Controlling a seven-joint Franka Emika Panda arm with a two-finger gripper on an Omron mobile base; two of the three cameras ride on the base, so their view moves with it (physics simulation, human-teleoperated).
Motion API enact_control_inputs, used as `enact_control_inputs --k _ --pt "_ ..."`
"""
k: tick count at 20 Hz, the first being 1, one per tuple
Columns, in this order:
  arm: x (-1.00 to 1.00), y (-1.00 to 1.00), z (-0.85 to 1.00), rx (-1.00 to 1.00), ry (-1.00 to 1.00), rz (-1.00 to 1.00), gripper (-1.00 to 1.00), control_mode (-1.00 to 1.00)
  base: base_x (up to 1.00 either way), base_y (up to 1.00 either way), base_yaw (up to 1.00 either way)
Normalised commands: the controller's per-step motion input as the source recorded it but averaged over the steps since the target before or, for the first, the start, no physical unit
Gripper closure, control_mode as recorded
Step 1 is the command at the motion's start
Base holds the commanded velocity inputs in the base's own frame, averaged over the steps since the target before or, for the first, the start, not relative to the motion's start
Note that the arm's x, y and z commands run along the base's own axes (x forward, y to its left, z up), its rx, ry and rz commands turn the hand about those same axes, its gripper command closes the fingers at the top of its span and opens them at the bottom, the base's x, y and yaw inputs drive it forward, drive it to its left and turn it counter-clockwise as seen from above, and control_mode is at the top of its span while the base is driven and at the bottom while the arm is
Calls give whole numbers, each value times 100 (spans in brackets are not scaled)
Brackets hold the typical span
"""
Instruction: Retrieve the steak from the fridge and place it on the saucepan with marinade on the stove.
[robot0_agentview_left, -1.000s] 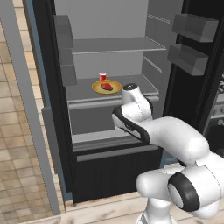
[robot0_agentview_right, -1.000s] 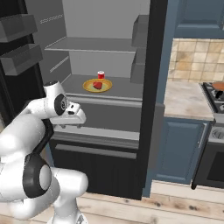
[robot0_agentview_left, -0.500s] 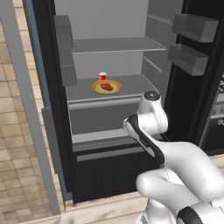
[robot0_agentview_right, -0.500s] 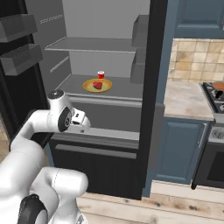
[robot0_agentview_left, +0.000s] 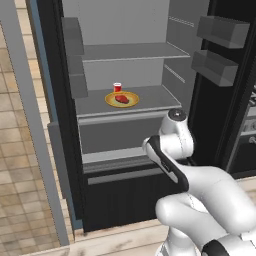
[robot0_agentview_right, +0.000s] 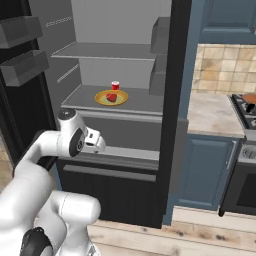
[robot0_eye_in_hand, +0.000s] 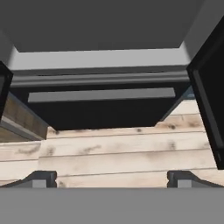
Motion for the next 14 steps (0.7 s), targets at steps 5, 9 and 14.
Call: enact_control_inputs --k 5,9,14 --pt "16 0 0 0 0 0 -100 100 31 0 4" --pt "0 0 0 0 0 0 -100 100 56 0 6" --pt "0 0 0 0 0 0 -100 100 61 -3 7"
